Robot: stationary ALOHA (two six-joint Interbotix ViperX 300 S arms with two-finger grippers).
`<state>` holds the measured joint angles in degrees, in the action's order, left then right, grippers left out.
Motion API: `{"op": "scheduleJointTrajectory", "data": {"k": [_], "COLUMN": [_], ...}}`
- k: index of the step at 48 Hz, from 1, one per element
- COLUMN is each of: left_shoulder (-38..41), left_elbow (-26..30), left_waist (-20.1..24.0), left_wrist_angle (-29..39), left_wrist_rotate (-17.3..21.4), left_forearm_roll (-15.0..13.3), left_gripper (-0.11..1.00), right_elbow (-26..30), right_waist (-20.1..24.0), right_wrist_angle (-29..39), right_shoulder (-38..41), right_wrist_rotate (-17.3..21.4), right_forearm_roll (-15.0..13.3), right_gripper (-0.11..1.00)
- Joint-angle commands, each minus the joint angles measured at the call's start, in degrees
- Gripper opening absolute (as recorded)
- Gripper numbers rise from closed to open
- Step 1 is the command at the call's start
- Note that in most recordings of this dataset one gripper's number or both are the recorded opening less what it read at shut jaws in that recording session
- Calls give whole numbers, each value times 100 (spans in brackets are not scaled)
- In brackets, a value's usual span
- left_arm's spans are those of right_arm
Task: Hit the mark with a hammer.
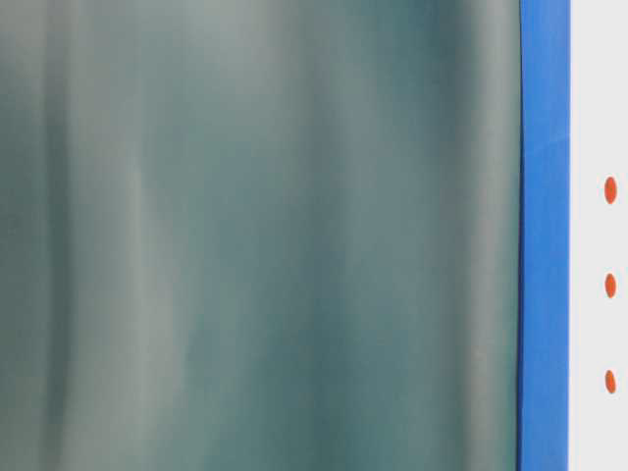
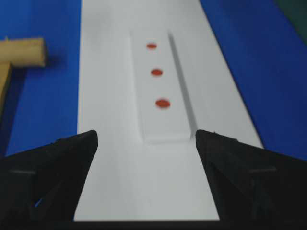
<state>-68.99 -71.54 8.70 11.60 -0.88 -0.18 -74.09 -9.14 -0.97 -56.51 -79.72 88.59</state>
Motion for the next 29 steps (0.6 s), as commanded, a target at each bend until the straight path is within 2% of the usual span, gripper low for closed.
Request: {"op": "scheduleJointTrajectory", "data": {"k": [1,9,29], "left_shoulder": [-18,-26,-26], "left_elbow": [0,-70,-114], "left_waist": [18,18,18], "left_wrist_angle": [-26,-53,-88], "left_wrist_rotate": [9,9,9], "left_forearm_roll": [9,9,9], "left_gripper": [79,79,79], "right_elbow": [-62,-246,-334], "right_waist": [-9,-9,0], "right_wrist_angle": [26,44,44], "right_shoulder": [0,-105,-264], "right_wrist_rotate": [-9,-9,0], "right_forearm_roll": [9,53,62], "right_gripper": [80,76,75]}}
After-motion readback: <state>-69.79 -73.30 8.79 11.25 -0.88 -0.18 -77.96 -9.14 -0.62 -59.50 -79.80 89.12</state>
